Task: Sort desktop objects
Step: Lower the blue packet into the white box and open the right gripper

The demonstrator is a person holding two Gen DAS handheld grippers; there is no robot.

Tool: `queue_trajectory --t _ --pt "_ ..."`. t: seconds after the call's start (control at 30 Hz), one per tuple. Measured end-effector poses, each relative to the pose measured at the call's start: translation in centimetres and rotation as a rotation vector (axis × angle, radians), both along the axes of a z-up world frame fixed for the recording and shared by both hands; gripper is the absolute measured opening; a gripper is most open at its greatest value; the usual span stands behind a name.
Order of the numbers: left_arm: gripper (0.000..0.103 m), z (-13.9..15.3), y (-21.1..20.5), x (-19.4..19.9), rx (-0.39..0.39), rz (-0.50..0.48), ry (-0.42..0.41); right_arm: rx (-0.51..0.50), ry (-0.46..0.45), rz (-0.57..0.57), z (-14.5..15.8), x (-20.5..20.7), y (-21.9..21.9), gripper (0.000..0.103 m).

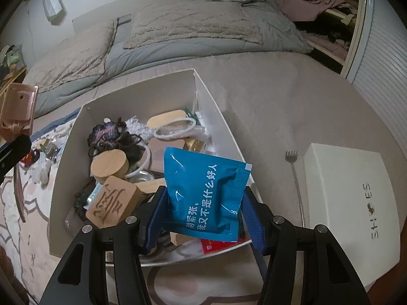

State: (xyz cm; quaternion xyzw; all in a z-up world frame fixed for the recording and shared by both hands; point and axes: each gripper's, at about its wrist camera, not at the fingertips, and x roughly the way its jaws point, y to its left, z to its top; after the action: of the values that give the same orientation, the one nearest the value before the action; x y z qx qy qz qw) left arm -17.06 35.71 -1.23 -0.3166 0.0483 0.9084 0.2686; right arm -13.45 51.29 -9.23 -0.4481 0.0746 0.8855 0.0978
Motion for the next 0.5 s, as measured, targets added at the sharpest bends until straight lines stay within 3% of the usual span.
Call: queue_trajectory --t 0.5 --pt "0.032 -2.1 1.5 -0.7 -0.035 -0.007 -0.019 0.067 -0.124 0.032 -2.3 -1.1 -0.5 0.058"
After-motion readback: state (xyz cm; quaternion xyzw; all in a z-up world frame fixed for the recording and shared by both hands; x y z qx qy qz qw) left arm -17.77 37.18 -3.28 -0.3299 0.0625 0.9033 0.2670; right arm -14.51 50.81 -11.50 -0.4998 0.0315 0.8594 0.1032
